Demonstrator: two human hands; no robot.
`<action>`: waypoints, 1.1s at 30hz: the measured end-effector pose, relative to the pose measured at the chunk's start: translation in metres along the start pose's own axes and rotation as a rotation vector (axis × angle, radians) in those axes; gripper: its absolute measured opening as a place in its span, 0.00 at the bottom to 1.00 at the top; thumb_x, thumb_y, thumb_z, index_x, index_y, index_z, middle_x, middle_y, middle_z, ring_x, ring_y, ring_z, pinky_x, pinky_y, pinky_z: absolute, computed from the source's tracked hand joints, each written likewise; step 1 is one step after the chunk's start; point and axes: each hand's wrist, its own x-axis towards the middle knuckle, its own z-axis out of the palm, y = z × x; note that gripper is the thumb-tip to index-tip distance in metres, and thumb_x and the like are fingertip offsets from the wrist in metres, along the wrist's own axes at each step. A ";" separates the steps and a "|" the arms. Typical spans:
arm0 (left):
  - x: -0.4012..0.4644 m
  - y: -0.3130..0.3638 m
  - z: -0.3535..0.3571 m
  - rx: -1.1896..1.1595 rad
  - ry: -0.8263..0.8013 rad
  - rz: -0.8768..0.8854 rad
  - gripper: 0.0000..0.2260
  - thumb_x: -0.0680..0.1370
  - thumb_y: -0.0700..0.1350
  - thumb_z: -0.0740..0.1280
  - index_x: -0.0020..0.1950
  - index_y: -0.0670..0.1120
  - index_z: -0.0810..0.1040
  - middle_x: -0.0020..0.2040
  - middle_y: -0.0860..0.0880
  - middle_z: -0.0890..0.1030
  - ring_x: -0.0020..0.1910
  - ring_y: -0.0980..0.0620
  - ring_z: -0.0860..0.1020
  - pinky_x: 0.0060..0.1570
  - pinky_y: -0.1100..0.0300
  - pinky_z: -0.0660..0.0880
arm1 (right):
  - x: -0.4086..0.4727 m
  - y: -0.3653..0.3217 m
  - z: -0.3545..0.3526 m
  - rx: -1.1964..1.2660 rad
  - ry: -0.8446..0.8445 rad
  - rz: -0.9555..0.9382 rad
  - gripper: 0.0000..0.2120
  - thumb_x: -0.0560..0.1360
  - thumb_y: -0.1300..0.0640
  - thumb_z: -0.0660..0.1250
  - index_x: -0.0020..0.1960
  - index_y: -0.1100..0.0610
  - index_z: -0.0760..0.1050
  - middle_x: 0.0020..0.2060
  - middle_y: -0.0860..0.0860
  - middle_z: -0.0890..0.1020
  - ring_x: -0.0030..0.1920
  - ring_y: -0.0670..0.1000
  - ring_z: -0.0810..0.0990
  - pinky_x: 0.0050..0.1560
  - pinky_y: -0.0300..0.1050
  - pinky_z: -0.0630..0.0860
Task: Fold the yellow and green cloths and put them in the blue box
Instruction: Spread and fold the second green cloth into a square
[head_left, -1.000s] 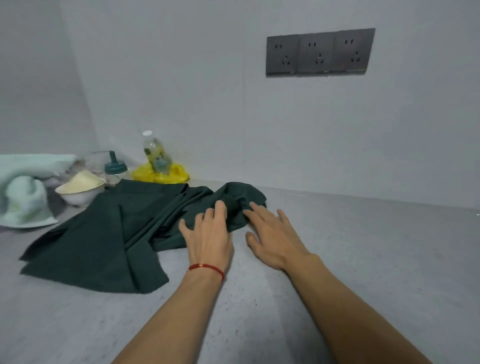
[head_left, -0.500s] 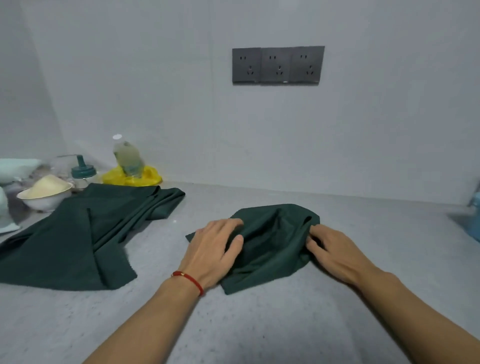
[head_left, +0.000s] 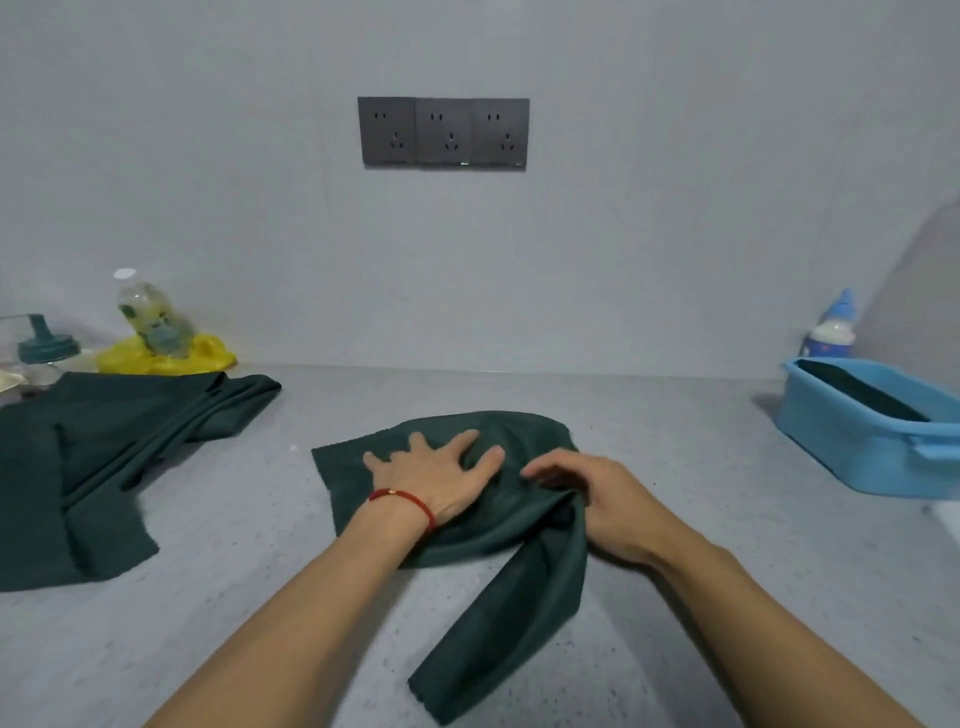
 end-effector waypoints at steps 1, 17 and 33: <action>0.003 0.008 0.007 0.021 -0.021 0.016 0.33 0.73 0.78 0.41 0.77 0.72 0.54 0.78 0.39 0.60 0.75 0.35 0.63 0.73 0.30 0.49 | 0.004 0.001 0.003 -0.018 -0.067 -0.027 0.14 0.75 0.60 0.73 0.57 0.46 0.83 0.54 0.40 0.85 0.57 0.41 0.83 0.61 0.35 0.76; 0.006 0.007 0.029 -0.080 0.025 0.256 0.22 0.83 0.62 0.52 0.78 0.64 0.61 0.77 0.46 0.62 0.78 0.48 0.57 0.77 0.36 0.46 | 0.028 0.032 -0.012 -0.393 0.376 0.295 0.06 0.77 0.53 0.70 0.40 0.48 0.79 0.42 0.42 0.83 0.48 0.48 0.80 0.62 0.57 0.75; 0.004 -0.016 0.017 -0.095 -0.011 0.263 0.19 0.81 0.62 0.56 0.72 0.67 0.67 0.75 0.55 0.66 0.76 0.51 0.60 0.73 0.30 0.51 | 0.006 0.027 -0.045 -0.693 0.650 0.641 0.06 0.80 0.52 0.61 0.52 0.54 0.71 0.40 0.50 0.79 0.39 0.52 0.76 0.45 0.51 0.73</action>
